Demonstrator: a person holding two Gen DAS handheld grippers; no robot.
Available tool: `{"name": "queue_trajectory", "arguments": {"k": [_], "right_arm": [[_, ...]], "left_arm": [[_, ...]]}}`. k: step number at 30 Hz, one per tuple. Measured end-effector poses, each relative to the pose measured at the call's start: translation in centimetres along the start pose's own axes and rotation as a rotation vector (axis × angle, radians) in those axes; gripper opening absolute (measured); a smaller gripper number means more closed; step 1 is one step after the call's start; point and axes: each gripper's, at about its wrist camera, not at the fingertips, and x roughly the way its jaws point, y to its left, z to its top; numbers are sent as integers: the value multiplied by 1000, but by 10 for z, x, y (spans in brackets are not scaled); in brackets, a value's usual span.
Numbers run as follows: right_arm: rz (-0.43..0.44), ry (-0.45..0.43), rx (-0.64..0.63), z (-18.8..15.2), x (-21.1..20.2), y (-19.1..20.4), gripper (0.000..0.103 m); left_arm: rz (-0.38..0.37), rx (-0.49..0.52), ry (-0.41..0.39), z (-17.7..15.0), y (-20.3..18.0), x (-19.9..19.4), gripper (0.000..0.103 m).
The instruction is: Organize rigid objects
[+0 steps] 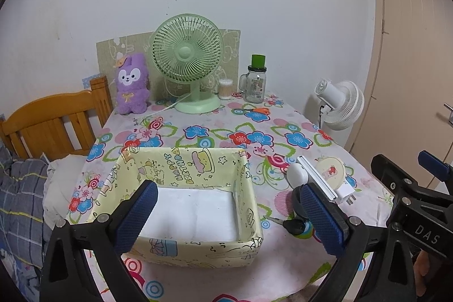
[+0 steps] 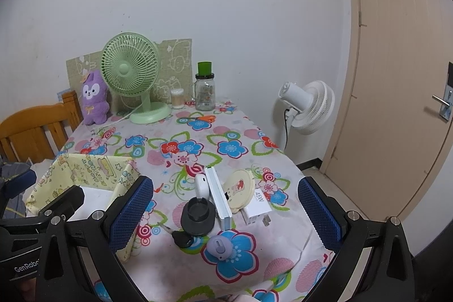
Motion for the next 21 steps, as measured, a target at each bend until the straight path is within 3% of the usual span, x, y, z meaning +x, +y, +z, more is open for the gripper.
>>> {"name": "queue_trajectory", "arguments": {"k": [21], "right_arm": [[8, -1, -1, -4, -4, -1, 103]], "left_arm": [[29, 16, -30, -7, -5, -7, 102]]}}
